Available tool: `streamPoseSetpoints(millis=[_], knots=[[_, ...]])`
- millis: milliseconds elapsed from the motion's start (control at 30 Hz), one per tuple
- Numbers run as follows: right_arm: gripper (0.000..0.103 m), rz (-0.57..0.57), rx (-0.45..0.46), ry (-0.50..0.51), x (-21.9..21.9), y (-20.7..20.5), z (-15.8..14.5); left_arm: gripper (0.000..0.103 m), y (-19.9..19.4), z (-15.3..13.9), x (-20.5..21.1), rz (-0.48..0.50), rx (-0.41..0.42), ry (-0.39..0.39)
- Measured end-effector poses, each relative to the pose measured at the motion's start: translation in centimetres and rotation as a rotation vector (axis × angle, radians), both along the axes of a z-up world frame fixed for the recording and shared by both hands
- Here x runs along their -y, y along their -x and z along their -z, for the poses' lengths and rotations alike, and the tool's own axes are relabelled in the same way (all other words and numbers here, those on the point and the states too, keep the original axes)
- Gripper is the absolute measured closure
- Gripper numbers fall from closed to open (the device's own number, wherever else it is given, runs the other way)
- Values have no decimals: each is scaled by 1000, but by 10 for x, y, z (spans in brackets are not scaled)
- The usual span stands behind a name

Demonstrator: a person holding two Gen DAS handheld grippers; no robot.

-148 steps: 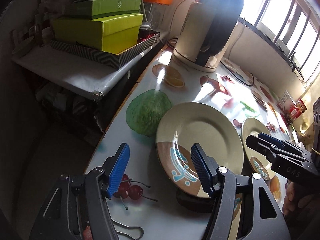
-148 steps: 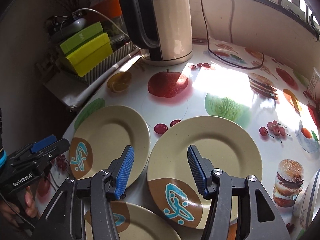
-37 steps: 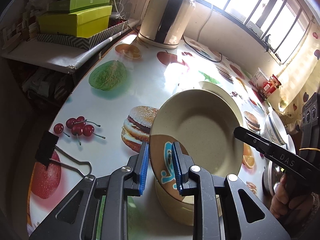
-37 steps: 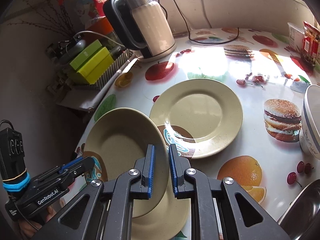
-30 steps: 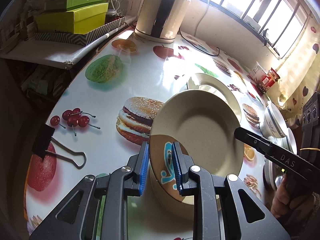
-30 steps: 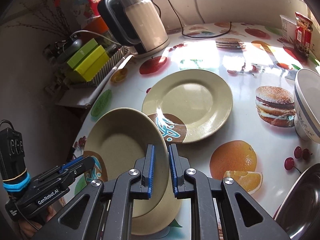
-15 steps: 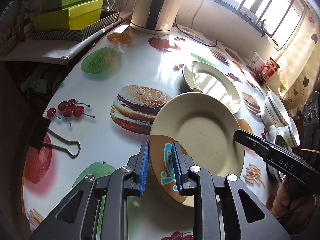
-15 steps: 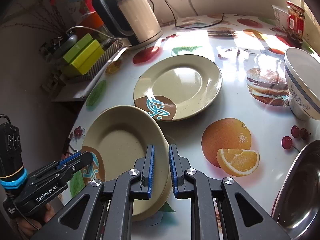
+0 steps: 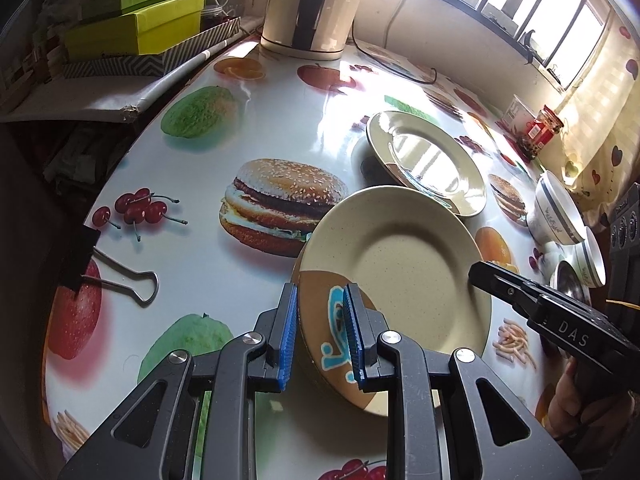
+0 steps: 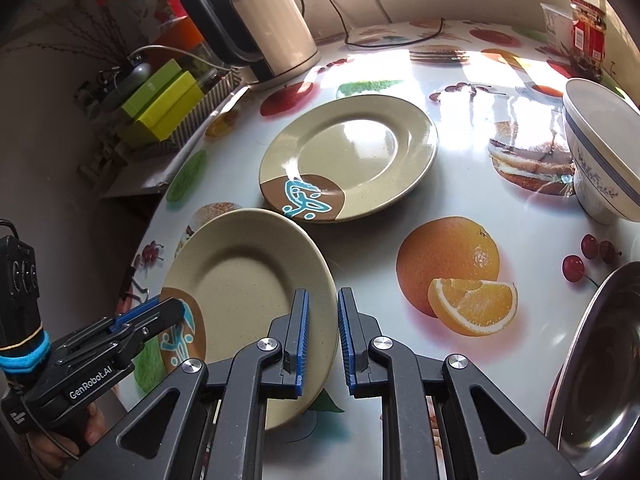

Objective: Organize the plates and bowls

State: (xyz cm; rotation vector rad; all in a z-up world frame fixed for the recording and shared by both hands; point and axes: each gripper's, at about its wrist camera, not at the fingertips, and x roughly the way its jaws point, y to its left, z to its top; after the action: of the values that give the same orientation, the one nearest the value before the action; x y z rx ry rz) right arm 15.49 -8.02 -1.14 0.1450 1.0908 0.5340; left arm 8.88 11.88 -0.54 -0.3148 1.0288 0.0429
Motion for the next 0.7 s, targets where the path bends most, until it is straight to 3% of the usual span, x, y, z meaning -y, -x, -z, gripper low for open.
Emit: streamPoseSetpoints(millis=[700], knots=[[86, 2, -5, -5, -1, 1, 3, 77, 0, 2, 0, -4, -7, 0]])
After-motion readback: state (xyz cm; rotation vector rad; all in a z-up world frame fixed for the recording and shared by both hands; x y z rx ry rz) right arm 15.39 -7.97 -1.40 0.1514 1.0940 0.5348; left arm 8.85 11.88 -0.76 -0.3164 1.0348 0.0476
